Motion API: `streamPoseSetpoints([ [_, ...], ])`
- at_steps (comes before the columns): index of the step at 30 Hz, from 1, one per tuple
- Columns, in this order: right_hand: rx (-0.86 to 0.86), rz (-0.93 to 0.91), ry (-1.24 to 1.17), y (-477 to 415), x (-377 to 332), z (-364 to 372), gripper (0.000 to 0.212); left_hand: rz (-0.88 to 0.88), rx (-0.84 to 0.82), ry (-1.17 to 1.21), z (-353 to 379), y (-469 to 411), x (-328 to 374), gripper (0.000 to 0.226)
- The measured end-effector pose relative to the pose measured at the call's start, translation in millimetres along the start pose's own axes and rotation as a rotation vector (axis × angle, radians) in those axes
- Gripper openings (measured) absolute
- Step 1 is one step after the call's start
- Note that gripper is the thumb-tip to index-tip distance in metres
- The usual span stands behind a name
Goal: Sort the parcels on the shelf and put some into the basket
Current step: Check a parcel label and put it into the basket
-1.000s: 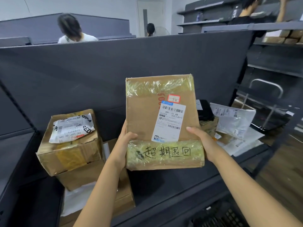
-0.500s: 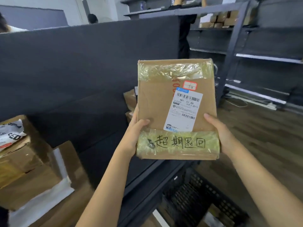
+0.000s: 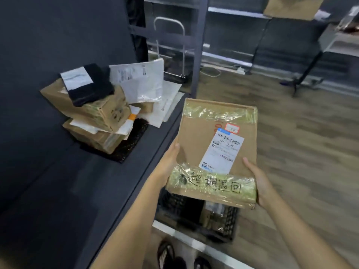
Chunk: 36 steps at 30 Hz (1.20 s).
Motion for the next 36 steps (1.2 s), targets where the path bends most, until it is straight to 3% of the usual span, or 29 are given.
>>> streamPoseSetpoints([
  [3, 0.066, 0.084, -0.015, -8.2, 31.6, 8.9, 0.049, 0.019, -0.079, -0.055, -12.2, -15.3, -17.3, 0.041],
  [7, 0.163, 0.094, -0.003, -28.9, 68.6, 15.5, 0.057, 0.023, -0.064, -0.157, -26.4, -43.7, -47.6, 0.046],
  [13, 0.315, 0.048, 0.172, -68.3, 119.8, -3.3, 0.051, -0.125, -0.075, -0.315, -17.5, -74.5, -130.5, 0.046],
  [19, 0.352, 0.201, 0.215, -140.6, 197.3, -34.6, 0.054, -0.281, -0.032, -0.447, -4.1, -109.3, -232.6, 0.05],
  [25, 0.364, 0.265, 0.258, -225.3, 263.9, -41.9, 0.044, -0.298, 0.008, -0.465, 3.3, -169.9, -315.9, 0.047],
  [29, 0.377, 0.251, 0.286, -270.4, 304.0, -49.6, 0.051, -0.314, 0.016, -0.457, -0.8, -198.5, -366.2, 0.047],
  [36, 0.378, 0.223, 0.423, -334.3, 352.3, -50.1, 0.041, -0.348, 0.084, -0.487, -8.1, -235.3, -437.5, 0.047],
])
Point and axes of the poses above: each hand's wrist, its own y-axis away from the middle knuckle, its own z-axis out of the palm, x = y × z, the point moved 2 cm from there along -y, towards the middle knuckle, and after that the axes turned 11 degrees about x, right-handed, at the moved point
